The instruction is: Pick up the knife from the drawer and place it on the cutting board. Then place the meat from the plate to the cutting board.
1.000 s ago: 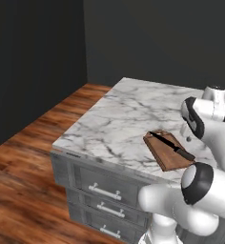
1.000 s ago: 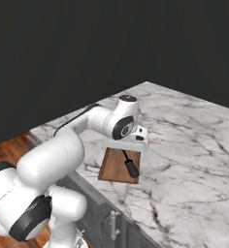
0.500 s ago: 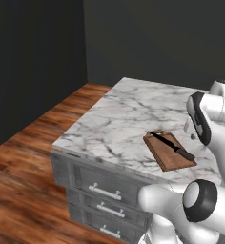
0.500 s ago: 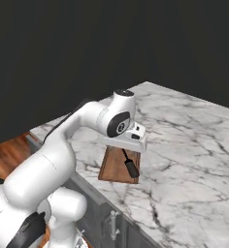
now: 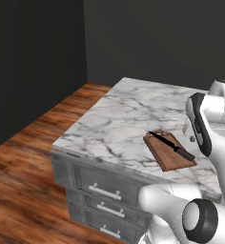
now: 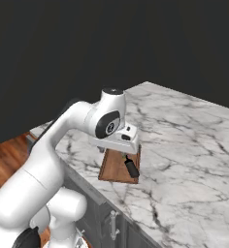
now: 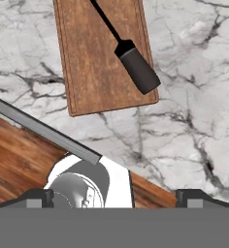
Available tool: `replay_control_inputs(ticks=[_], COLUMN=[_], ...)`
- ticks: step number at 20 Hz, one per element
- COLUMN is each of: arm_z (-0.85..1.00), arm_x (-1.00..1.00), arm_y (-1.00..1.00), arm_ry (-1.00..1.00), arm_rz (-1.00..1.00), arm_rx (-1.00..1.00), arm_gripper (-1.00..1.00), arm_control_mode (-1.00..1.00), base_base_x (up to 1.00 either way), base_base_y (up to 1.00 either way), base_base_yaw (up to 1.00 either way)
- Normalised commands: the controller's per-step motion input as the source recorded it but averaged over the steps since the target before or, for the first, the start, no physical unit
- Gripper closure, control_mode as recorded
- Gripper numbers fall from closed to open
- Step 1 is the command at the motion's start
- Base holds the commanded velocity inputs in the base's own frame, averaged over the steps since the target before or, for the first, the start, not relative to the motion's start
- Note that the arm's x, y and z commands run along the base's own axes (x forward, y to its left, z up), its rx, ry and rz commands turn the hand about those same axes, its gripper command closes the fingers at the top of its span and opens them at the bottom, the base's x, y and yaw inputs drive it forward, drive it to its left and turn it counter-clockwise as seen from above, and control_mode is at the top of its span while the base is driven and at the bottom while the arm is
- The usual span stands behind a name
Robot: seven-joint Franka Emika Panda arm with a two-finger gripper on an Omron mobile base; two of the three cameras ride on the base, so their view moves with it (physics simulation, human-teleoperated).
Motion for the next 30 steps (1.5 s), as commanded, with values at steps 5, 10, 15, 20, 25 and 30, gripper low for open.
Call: replay_control_inputs(ticks=[5, 10, 15, 20, 25, 30], arm_z=[0.17, 0.17, 0.00, 0.00, 0.00, 0.00], arm_x=[-0.47, -0.45, 0.00, 0.00, 0.00, 0.00], arm_y=[0.04, 0.10, 0.00, 0.00, 0.00, 0.00], arm_ry=[0.00, 0.00, 0.00, 0.00, 0.00, 0.00], arm_rz=[0.00, 0.00, 0.00, 0.00, 0.00, 0.00], arm_rx=[0.00, 0.00, 0.00, 0.00, 0.00, 0.00], arm_gripper=[-1.00, -1.00, -1.00, -1.00, -1.00, -1.00], arm_control_mode=[-1.00, 1.00, 1.00, 1.00, 1.00, 1.00], base_base_x=[0.00, -0.12, -0.69, -0.53, -0.35, -0.26], base_base_y=[0.00, 0.00, 0.00, 0.00, -0.12, -0.56], base_base_yaw=[0.00, 0.00, -0.41, -0.81, -0.80, -0.56])
